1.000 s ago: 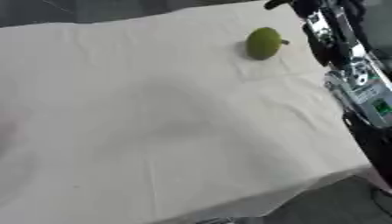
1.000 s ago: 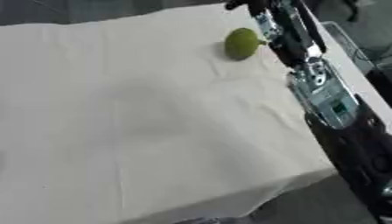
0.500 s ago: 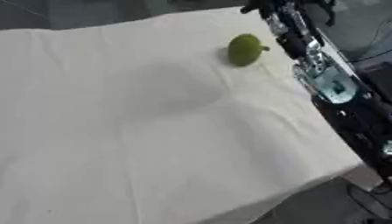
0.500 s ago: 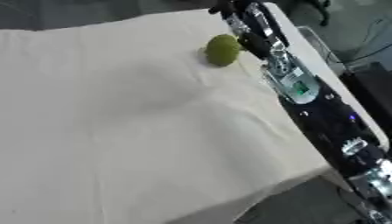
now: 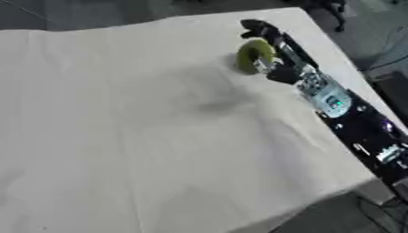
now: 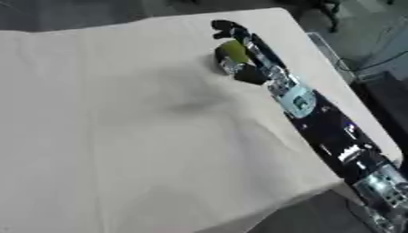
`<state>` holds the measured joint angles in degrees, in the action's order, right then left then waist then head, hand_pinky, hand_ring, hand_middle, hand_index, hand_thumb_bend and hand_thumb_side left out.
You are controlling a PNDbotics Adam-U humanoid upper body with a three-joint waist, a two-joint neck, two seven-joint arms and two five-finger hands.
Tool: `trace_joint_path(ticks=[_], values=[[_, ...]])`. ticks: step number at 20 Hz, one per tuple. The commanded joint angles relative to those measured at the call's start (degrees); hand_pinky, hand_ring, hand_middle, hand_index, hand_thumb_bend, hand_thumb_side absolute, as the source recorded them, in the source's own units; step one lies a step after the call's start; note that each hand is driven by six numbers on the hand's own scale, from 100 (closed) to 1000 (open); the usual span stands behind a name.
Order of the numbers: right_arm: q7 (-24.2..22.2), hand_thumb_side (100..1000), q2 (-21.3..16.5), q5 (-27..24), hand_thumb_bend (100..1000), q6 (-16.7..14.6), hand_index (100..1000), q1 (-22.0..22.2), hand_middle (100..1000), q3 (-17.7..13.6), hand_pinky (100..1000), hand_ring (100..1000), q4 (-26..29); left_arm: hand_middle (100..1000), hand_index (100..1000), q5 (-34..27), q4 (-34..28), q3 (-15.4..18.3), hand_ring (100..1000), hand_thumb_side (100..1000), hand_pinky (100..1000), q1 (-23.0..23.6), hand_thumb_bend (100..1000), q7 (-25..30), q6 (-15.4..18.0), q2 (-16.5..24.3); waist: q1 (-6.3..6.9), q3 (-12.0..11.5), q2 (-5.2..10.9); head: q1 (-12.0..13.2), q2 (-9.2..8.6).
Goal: Pick up the objects with one hand, pass them to the other hand, and then place them into the box on the other side of the table.
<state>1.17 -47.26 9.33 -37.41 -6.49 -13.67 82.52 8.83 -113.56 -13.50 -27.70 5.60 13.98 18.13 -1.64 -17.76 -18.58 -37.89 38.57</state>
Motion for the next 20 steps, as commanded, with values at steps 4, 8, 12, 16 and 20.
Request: trace_joint_path(ticks=[4, 8, 12, 16, 20], values=[[11.0, 595, -3.3, 16.6, 137, 1.4, 952, 0.0, 966, -1.7, 997, 947, -2.7, 764, 967, 1.0, -1.0, -0.2, 370, 728, 643, -0.2, 100, 0.2, -0.1, 0.1, -0.06, 0.0, 0.62, -0.6, -1.28], [20.7, 557, -3.6, 25.5, 151, 5.2, 949, 0.8, 960, -1.5, 990, 946, -3.7, 763, 967, 1.6, -1.0, -0.6, 370, 730, 646, -0.3, 100, 0.3, 0.0, -0.1, -0.12, -0.4, 0.26, -1.1, -1.78], [24.5, 544, -3.9, 28.2, 145, 7.7, 943, 1.7, 949, -1.3, 984, 937, -6.2, 763, 966, 2.1, -1.0, -1.1, 371, 732, 647, -0.3, 100, 0.6, 0.2, -0.4, -0.27, -1.3, -0.12, -2.0, -2.55], [25.5, 514, -4.0, 28.1, 131, 9.4, 935, 2.6, 939, -1.9, 977, 923, -8.4, 762, 966, 2.4, -1.0, -1.4, 371, 732, 647, -0.4, 100, 0.7, 0.4, -0.5, -0.4, -2.2, -0.48, -2.5, -3.2], [25.6, 464, -3.9, 27.3, 104, 10.6, 915, 3.3, 900, -2.2, 959, 896, -9.8, 762, 966, 2.5, -1.0, -1.5, 371, 732, 649, -0.4, 100, 0.7, 0.6, -0.5, -0.43, -2.5, -0.67, -2.9, -3.54]])
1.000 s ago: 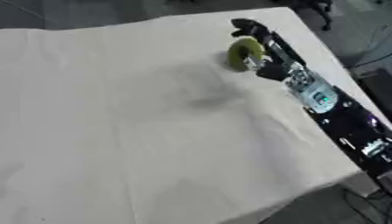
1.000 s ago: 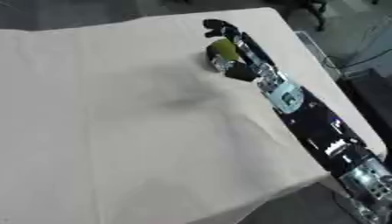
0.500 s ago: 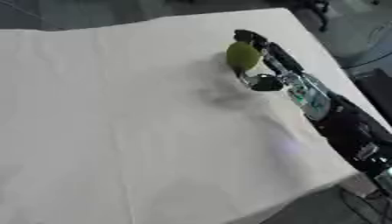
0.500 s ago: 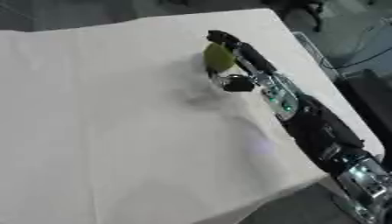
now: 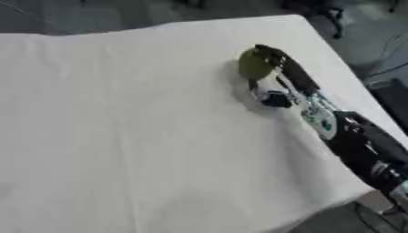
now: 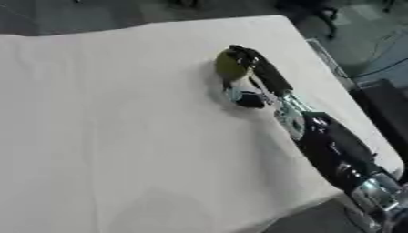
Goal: Pick up the objects with one hand, pass them to the other hand, and then place them into the box on the other side of the table.
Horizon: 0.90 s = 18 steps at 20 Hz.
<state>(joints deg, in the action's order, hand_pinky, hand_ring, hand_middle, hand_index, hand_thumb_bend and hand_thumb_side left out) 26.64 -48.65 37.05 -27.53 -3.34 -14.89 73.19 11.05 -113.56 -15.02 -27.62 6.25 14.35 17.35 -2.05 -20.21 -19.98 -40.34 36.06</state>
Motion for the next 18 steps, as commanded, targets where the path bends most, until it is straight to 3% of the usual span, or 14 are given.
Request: trace_joint_path(ticks=[1, 7, 11, 18], values=[[-0.1, 429, -2.5, -0.5, 100, 0.9, 903, 0.2, 876, -0.9, 951, 881, -0.8, 762, 967, 0.3, -1.0, -0.1, 371, 733, 649, -0.5, 100, 0.0, 0.2, 0.2, -0.02, -0.1, 0.7, -0.5, -1.09], [-1.3, 111, -2.2, -0.2, 100, 2.0, 758, 0.2, 711, -0.8, 897, 766, -1.6, 762, 967, 0.3, -1.0, -0.4, 372, 732, 650, -0.5, 100, 0.2, 0.3, 0.1, -0.02, -0.4, 0.68, -0.9, -1.22], [1.1, 100, -1.9, -0.4, 100, 4.3, 620, 0.4, 564, -1.4, 849, 665, -1.6, 762, 967, 0.3, -1.0, -0.4, 373, 733, 651, -0.3, 100, 0.2, 0.1, 0.1, -0.19, -0.5, 0.8, -1.0, -1.32], [11.8, 100, -0.9, -3.6, 100, 10.6, 320, 1.1, 303, -2.3, 760, 451, -1.0, 761, 967, 0.1, -1.0, -0.5, 374, 730, 655, -0.2, 100, 0.1, -0.3, 0.1, -0.42, -0.4, 0.97, -1.1, -1.34]])
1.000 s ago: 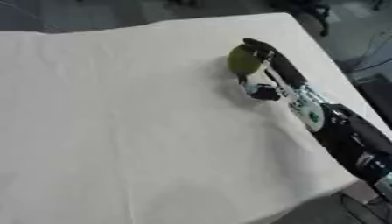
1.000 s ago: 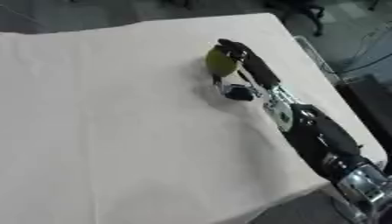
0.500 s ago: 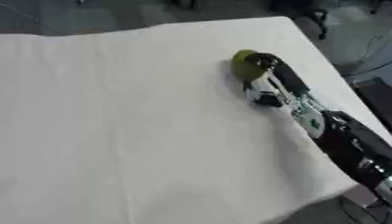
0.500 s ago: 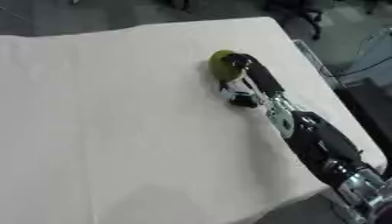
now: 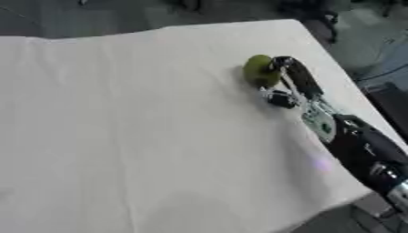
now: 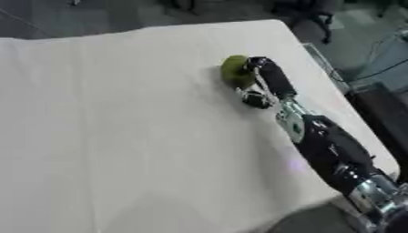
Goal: Pick up the objects with one hand, pass them to the other hand, and then place them into the box on the other side of the table.
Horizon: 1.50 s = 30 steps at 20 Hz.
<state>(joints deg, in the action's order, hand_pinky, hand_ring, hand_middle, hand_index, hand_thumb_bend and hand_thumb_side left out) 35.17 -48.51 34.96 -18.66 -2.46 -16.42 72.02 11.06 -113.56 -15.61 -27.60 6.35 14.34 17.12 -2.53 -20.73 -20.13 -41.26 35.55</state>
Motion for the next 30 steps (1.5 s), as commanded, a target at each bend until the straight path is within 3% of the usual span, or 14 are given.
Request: trace_joint_path(ticks=[1, 4, 7, 13, 18, 20, 25, 27, 30], values=[[4.7, 100, -0.8, -2.4, 100, 2.0, 305, 0.3, 289, -0.7, 755, 441, 0.5, 761, 967, 0.0, -1.0, 0.1, 374, 735, 656, -0.2, 100, 0.0, -0.3, 0.4, 0.07, 0.3, 1.14, -0.1, -0.79], [6.8, 100, -0.2, -4.7, 100, 2.2, 290, 0.3, 277, -0.6, 751, 428, 2.2, 761, 966, 0.0, -1.0, 0.1, 374, 737, 658, 0.1, 100, -0.1, -0.8, 0.4, 0.12, 0.8, 1.27, 0.1, -0.66], [5.4, 100, 1.2, -7.9, 100, 1.5, 278, -1.0, 269, 0.0, 755, 417, 5.9, 758, 966, 0.8, -1.0, 0.3, 378, 746, 672, 1.0, 100, -0.1, -1.6, 0.8, 0.09, 1.9, 1.53, 1.0, -0.37], [-7.2, 100, 8.1, -19.5, 100, 2.7, 270, -6.2, 264, 4.0, 770, 410, 20.1, 747, 964, 7.8, -1.0, 0.1, 379, 741, 690, 5.0, 100, 0.5, -6.3, 3.3, -0.27, 5.9, 3.15, 5.8, 1.43], [-16.0, 100, 13.1, -25.2, 100, 5.7, 273, -9.0, 266, 8.6, 772, 415, 33.8, 748, 961, 14.5, 0.4, -1.7, 379, 692, 694, 6.6, 100, 2.4, -10.3, 4.3, -0.6, 8.9, 4.78, 9.6, 2.77], [-19.4, 100, 14.9, -28.5, 100, 6.4, 275, -10.2, 267, 11.8, 774, 419, 39.2, 746, 957, 16.9, 2.6, -3.5, 378, 624, 688, 5.8, 100, 3.3, -9.8, 4.5, -0.71, 9.8, 5.57, 12.8, 3.67], [-28.3, 100, 18.2, -32.9, 100, 5.8, 275, -14.2, 267, 17.8, 776, 419, 42.5, 760, 960, 21.1, 4.8, -10.0, 386, 572, 656, 2.3, 100, 4.8, -3.3, 5.7, -0.45, 11.4, 7.03, 26.4, 6.89], [-31.0, 100, 19.3, -34.2, 100, 5.4, 274, -15.2, 267, 19.6, 776, 417, 42.5, 764, 961, 21.1, 4.7, -11.8, 391, 569, 646, 0.6, 100, 4.4, -0.6, 5.5, -0.41, 11.8, 7.42, 29.4, 7.75], [-34.1, 100, 21.0, -35.7, 100, 5.1, 274, -16.1, 266, 21.6, 777, 417, 42.6, 766, 961, 19.9, 4.8, -13.0, 396, 583, 641, -1.1, 100, 2.8, 1.9, 4.1, -0.51, 12.1, 7.77, 31.6, 8.46]])
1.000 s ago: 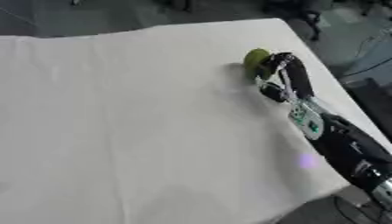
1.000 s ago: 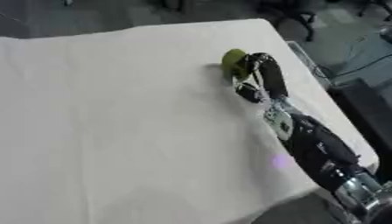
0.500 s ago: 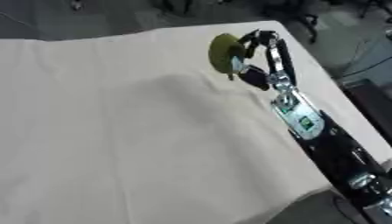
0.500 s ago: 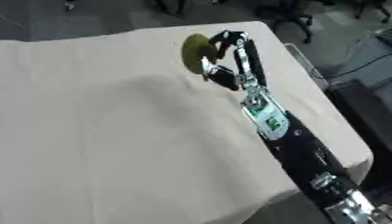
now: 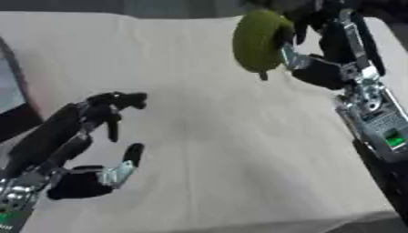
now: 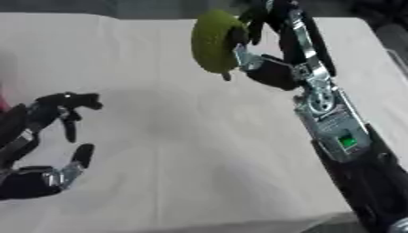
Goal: Pick up the objects with one hand, pass them to the other hand, and then place them into the box on the other side of the table.
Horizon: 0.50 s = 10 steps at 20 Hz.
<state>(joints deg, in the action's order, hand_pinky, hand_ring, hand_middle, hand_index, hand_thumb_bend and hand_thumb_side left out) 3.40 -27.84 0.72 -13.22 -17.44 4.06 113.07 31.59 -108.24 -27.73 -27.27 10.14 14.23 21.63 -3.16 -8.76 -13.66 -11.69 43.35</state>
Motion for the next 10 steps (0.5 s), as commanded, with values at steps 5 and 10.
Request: trace_joint_path(ticks=[5, 10], values=[[-5.8, 100, 2.1, -3.6, 100, 0.2, 274, -2.3, 266, 2.8, 777, 416, 1.5, 783, 962, -3.2, -1.5, -1.7, 415, 548, 644, -2.6, 100, -3.6, 4.7, -2.6, 0.08, 0.4, 1.34, 3.1, 0.77], [-9.0, 100, 3.5, -4.6, 100, 0.3, 273, -3.1, 266, 4.6, 779, 413, 1.5, 816, 977, -6.4, -3.0, -2.2, 448, 479, 663, -3.7, 100, -7.5, 3.1, -4.7, -0.11, 0.6, 1.34, 3.0, 0.77]])
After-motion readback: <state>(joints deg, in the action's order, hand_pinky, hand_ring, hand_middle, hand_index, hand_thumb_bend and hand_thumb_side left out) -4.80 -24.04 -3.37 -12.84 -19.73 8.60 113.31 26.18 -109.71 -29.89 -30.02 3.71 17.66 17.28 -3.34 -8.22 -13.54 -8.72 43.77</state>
